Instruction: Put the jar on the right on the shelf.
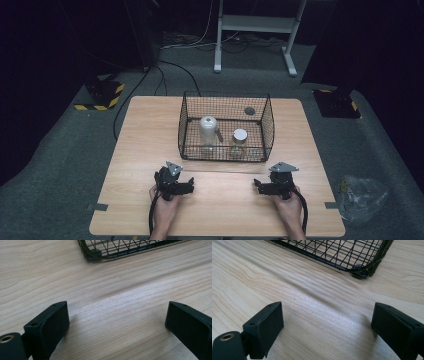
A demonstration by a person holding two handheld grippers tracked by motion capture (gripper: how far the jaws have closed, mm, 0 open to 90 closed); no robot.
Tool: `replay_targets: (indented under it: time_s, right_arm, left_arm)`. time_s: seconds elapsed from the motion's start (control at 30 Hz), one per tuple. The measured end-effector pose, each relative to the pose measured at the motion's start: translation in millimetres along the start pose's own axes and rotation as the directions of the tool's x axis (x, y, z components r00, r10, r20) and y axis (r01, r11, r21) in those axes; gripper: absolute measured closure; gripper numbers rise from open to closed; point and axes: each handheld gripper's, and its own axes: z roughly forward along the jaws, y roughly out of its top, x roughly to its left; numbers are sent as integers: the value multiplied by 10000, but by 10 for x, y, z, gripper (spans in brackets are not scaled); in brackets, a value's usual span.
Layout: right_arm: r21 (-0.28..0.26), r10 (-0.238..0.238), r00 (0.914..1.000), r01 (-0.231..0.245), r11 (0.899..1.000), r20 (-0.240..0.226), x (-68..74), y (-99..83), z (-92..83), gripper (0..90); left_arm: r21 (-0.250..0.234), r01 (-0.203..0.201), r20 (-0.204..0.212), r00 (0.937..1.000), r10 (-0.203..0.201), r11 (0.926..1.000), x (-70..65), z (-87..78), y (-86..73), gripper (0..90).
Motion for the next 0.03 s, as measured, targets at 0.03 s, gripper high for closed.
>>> replay_targets:
  time_s: [0.03]
  right_arm:
    - [2,-1,10000,1,10000,0,0,0,0,105]
  left_arm:
    - [2,0,-1,10000,0,10000,0,0,0,55]
